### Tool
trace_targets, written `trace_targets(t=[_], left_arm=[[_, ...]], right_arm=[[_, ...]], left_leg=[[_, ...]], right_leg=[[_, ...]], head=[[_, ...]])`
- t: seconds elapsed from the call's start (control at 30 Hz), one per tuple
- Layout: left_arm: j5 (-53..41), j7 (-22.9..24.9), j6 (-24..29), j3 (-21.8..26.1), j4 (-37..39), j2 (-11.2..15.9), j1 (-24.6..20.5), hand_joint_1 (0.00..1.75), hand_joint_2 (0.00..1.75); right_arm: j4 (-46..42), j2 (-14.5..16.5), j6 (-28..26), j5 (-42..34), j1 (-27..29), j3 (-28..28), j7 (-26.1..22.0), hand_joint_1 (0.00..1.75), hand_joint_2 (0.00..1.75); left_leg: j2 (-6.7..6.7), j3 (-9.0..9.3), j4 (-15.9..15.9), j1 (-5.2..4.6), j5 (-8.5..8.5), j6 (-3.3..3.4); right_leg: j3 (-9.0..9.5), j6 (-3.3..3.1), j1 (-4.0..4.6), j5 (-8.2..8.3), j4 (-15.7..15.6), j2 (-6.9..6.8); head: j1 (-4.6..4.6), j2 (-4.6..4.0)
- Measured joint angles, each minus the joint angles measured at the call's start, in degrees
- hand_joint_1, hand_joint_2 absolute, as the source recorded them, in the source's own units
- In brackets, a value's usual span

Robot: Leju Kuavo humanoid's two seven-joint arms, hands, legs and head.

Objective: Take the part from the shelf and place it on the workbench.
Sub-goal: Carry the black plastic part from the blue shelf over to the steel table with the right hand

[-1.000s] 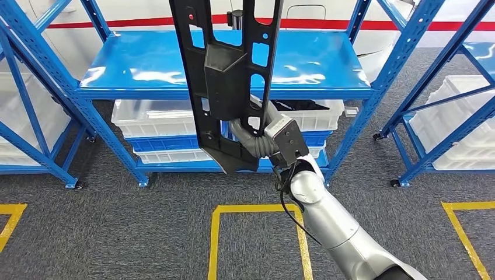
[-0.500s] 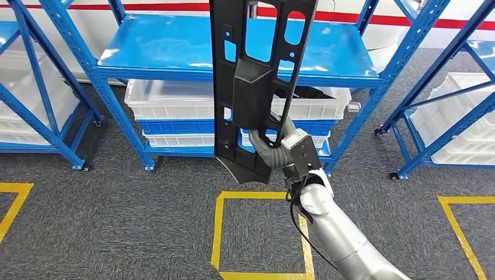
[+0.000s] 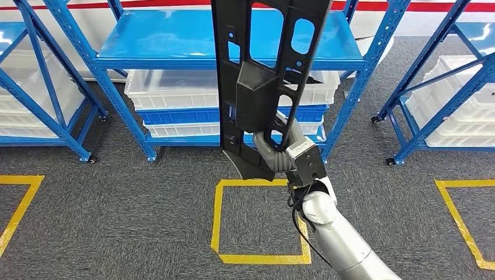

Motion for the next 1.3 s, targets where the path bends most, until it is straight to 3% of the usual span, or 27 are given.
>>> trace_targets(t=[0.07,0.1,0.13,0.17,0.2,0.27,0.33,0.4,0.43,0.5,0.57,0.6,0.63,0.67,0.73,0.8,0.83,0.9,0.93,0.97,1.03,1.1,1.13,1.17,1.2,1.23,1.3], left_arm=[[-1.8,0.7,-0.7,-0.7,0.0,-0.7,-0.1,0.00,1.75],[-2.9,1.2,-1.1,-1.2,0.0,-1.1,-0.2,0.00,1.75],[-3.7,1.6,-1.3,-1.8,0.0,-1.4,-0.3,0.00,1.75],[-4.3,1.9,-1.4,-2.3,0.0,-1.8,-0.4,0.00,1.75],[-4.7,2.1,-1.5,-2.8,0.0,-2.0,-0.6,0.00,1.75],[-5.0,2.2,-1.6,-3.4,0.0,-2.3,-1.0,0.00,1.75],[-5.1,2.3,-1.7,-3.8,0.0,-2.5,-1.3,0.00,1.75],[-5.1,2.3,-1.9,-4.2,0.0,-2.7,-1.4,0.00,1.75],[-5.1,2.3,-2.0,-4.3,0.0,-2.8,-1.4,0.00,1.75],[-5.0,2.2,-2.0,-4.4,0.0,-3.0,-1.5,0.00,1.75],[-4.6,2.0,-2.0,-4.4,-0.1,-3.1,-1.8,0.00,1.75],[-4.3,2.0,-1.9,-4.4,-0.1,-3.3,-2.0,0.00,1.75],[-3.9,2.1,-1.9,-4.4,-0.1,-3.4,-2.2,0.00,1.75],[-3.4,2.2,-1.9,-4.3,-0.1,-3.6,-2.4,0.00,1.75],[-2.4,2.3,-1.7,-4.1,-0.1,-4.0,-2.7,0.00,1.75],[-1.7,2.4,-1.6,-3.6,-0.2,-4.2,-3.1,0.00,1.75],[-1.6,2.4,-1.5,-3.4,-0.2,-4.3,-3.2,0.00,1.75],[-1.4,2.4,-1.2,-2.9,-0.2,-4.3,-3.3,0.00,1.75],[-1.2,2.4,-1.1,-2.7,-0.2,-4.3,-3.2,0.00,1.75],[-1.1,2.4,-1.0,-2.5,-0.2,-4.3,-3.2,0.00,1.75],[-1.0,2.4,-1.0,-2.0,-0.2,-4.3,-3.4,0.00,1.75],[-1.0,2.4,-1.0,-1.6,-0.2,-4.3,-3.6,0.00,1.75],[-1.0,2.4,-1.0,-1.5,-0.2,-4.3,-3.7,0.00,1.75],[-1.0,2.4,-1.0,-1.4,-0.2,-4.3,-3.8,0.00,1.75],[-1.0,2.5,-1.0,-1.4,-0.3,-4.3,-3.9,0.00,1.75],[-1.0,2.5,-1.0,-1.4,-0.3,-4.3,-4.0,0.00,1.75],[-1.0,2.4,-0.9,-1.2,-0.5,-4.3,-4.4,0.00,1.75]], right_arm=[[-1.3,-0.7,-0.4,-0.7,1.7,-0.2,0.0,1.75,1.75],[-2.0,-1.0,-0.5,-1.2,2.7,-0.4,0.0,1.75,1.75],[-2.5,-1.4,-0.5,-1.6,3.6,-0.6,0.1,1.75,1.75],[-3.0,-1.7,-0.5,-1.9,4.4,-0.8,0.1,1.75,1.75],[-3.5,-1.9,-0.5,-2.2,4.9,-1.0,0.2,1.75,1.75],[-4.2,-2.1,-0.5,-2.3,5.4,-1.4,0.2,1.75,1.75],[-4.7,-2.4,-0.5,-2.4,5.5,-1.5,0.2,1.75,1.75],[-5.0,-2.6,-0.5,-2.4,5.6,-1.6,0.2,1.75,1.75],[-5.1,-2.8,-0.5,-2.4,5.7,-1.6,0.2,1.75,1.75],[-5.3,-3.1,-0.5,-2.3,5.9,-1.7,0.2,1.75,1.75],[-5.7,-3.5,-0.3,-2.2,6.0,-1.8,0.2,1.75,1.75],[-6.0,-3.7,-0.1,-2.2,6.0,-1.8,0.3,1.75,1.75],[-6.2,-3.9,0.1,-2.1,6.0,-1.8,0.3,1.75,1.75],[-6.3,-3.9,0.3,-2.1,6.0,-1.8,0.5,1.75,1.75],[-6.5,-3.9,0.8,-2.0,5.8,-1.8,1.1,1.75,1.75],[-6.6,-3.8,1.0,-1.8,5.4,-1.7,1.7,1.75,1.75],[-6.6,-3.7,0.9,-1.7,5.2,-1.7,1.9,1.75,1.75],[-6.6,-3.6,0.7,-1.5,4.7,-1.7,2.3,1.75,1.75],[-6.6,-3.5,0.6,-1.4,4.4,-1.7,2.3,1.75,1.75],[-6.5,-3.5,0.6,-1.3,4.2,-1.6,2.4,1.75,1.75],[-6.5,-3.4,0.6,-1.2,3.7,-1.6,2.3,1.75,1.75],[-6.5,-3.3,0.7,-1.3,3.6,-1.6,2.3,1.75,1.75],[-6.5,-3.3,0.8,-1.4,3.5,-1.6,2.3,1.75,1.75],[-6.5,-3.2,0.8,-1.4,3.5,-1.6,2.3,1.75,1.75],[-6.5,-3.2,0.7,-1.4,3.5,-1.6,2.3,1.75,1.75],[-6.5,-3.1,0.7,-1.4,3.4,-1.7,2.3,1.75,1.75],[-6.5,-2.9,0.1,-1.1,3.3,-1.9,2.2,1.75,1.75]], left_leg=[[0.00,-1.35,7.6,0.01,-5.11,-0.14],[0.01,-1.48,10.4,0.01,-6.00,-0.21],[0.01,-0.71,11.4,0.02,-5.68,-0.24],[0.01,1.09,10.3,0.03,-4.58,-0.21],[0.01,3.77,7.3,0.06,-3.31,-0.12],[-0.13,8.91,0.1,-0.09,-2.65,0.11],[-0.31,10.69,-3.4,-0.49,-3.25,0.34],[-0.24,10.26,-4.1,-0.68,-2.77,1.06],[-0.14,9.91,-4.3,-0.65,-2.33,1.68],[0.08,8.81,-4.7,-0.47,-1.19,2.97],[0.10,7.36,-4.7,-0.51,-0.09,3.43],[0.12,6.60,-4.7,-0.50,0.48,3.40],[0.16,5.88,-4.6,-0.48,1.03,3.31],[0.19,5.22,-4.6,-0.43,1.57,3.17],[0.23,4.11,-4.6,-0.33,2.58,2.66],[0.24,3.38,-4.7,-0.41,3.66,1.93],[0.23,3.22,-4.9,-0.46,4.22,1.56],[0.15,3.03,-5.3,-0.41,5.23,0.82],[0.12,2.75,-5.2,-0.33,4.90,0.53],[0.08,2.29,-4.3,-0.27,3.57,0.34],[0.03,0.79,1.0,-0.23,-1.83,0.24],[-0.01,-0.57,8.7,-0.25,-6.24,0.15],[-0.01,-0.55,11.2,-0.26,-6.64,0.13],[0.00,0.31,11.9,-0.25,-5.88,0.15],[0.00,2.11,10.5,-0.25,-4.49,0.24],[-0.01,4.73,7.4,-0.25,-3.18,0.36],[-0.18,10.01,-0.1,-0.40,-3.01,0.61]], right_leg=[[-1.01,-0.44,0.32,0.95,0.1,-0.09],[-1.55,-0.43,0.45,1.35,0.1,-0.14],[-2.15,-0.34,0.55,1.75,0.2,-0.16],[-2.71,-0.18,0.58,2.08,0.4,-0.15],[-3.22,0.01,0.57,2.35,0.6,-0.11],[-4.10,0.61,0.72,2.80,1.1,-0.06],[-4.67,1.53,0.81,3.42,1.3,-0.08],[-5.19,2.46,0.69,3.85,1.5,-0.05],[-5.77,2.60,0.63,3.27,2.0,0.00],[-7.66,2.26,0.55,-0.01,5.9,0.07],[-9.90,1.98,0.52,-4.08,13.1,0.08],[-10.44,2.22,0.48,-5.07,16.1,0.07],[-10.13,2.72,0.43,-5.01,17.2,0.07],[-8.83,3.36,0.36,-4.08,16.4,0.07],[-3.66,4.34,0.16,-1.87,9.4,0.06],[1.06,3.98,0.38,-1.67,2.1,0.26],[2.01,3.54,0.55,-1.96,0.4,0.41],[1.68,2.43,0.60,-1.39,0.0,0.54],[1.27,1.84,0.44,-0.99,-0.1,0.52],[0.78,1.07,0.26,-0.44,-0.1,0.45],[-0.30,-0.13,0.24,0.68,-0.2,0.33],[-1.54,-0.62,0.60,1.74,0.0,0.19],[-2.20,-0.66,0.76,2.21,0.1,0.14],[-2.86,-0.62,0.86,2.63,0.3,0.12],[-3.48,-0.50,0.90,2.96,0.5,0.12],[-4.02,-0.31,0.92,3.22,0.8,0.13],[-4.91,0.32,1.07,3.70,1.4,0.12]], head=[[-0.09,0.00],[-0.09,0.00],[-0.10,0.00],[-0.10,0.00],[-0.11,0.00],[-0.08,0.00],[-0.04,0.00],[-0.08,0.01],[-0.05,0.01],[0.08,0.00],[0.20,0.01],[0.19,0.01],[0.19,0.01],[0.19,0.01],[0.22,0.00],[0.21,0.00],[0.20,0.00],[0.13,0.00],[0.07,0.00],[-0.01,0.00],[-0.15,0.00],[-0.17,0.00],[-0.15,0.00],[-0.14,0.00],[-0.14,0.00],[-0.16,0.00],[-0.13,0.00]])
